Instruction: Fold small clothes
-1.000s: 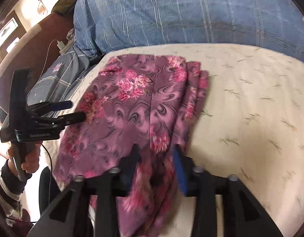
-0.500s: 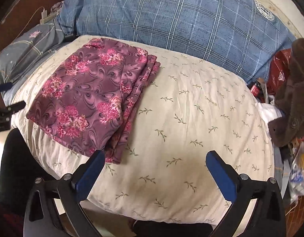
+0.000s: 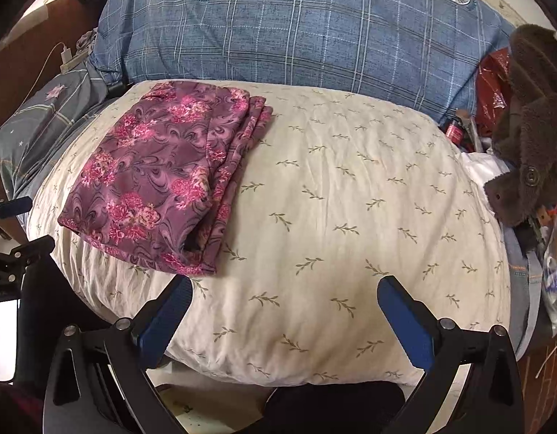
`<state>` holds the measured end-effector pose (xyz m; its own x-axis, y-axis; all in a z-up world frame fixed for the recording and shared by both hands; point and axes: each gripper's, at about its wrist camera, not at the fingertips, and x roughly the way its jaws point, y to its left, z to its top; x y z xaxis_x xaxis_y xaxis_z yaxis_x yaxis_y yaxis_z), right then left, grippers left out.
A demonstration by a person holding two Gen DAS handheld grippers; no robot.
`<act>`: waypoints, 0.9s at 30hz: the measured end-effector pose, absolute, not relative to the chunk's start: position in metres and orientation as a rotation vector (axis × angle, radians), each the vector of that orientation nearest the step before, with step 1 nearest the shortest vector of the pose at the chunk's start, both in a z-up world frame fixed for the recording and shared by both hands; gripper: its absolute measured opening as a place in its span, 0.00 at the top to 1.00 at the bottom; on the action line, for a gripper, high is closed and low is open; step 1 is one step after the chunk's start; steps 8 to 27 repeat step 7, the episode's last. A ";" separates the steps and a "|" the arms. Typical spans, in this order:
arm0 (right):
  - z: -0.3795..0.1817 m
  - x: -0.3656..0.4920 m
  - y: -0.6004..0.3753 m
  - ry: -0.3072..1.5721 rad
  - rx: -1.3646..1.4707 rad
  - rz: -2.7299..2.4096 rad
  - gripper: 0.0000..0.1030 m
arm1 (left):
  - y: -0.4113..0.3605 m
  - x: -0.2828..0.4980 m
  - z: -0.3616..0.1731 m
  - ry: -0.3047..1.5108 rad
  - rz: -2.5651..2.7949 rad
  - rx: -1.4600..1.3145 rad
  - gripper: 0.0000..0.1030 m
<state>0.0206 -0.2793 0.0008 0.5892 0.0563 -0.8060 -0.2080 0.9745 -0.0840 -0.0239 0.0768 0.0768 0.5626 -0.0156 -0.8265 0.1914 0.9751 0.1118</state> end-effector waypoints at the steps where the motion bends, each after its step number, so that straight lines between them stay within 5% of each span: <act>1: 0.003 0.020 -0.281 0.925 -0.168 0.151 0.00 | 0.074 -0.025 0.079 0.966 -0.133 0.197 0.18; 27: 0.004 0.022 -0.288 0.923 -0.158 0.135 0.00 | 0.054 -0.035 0.103 0.883 -0.171 0.193 0.17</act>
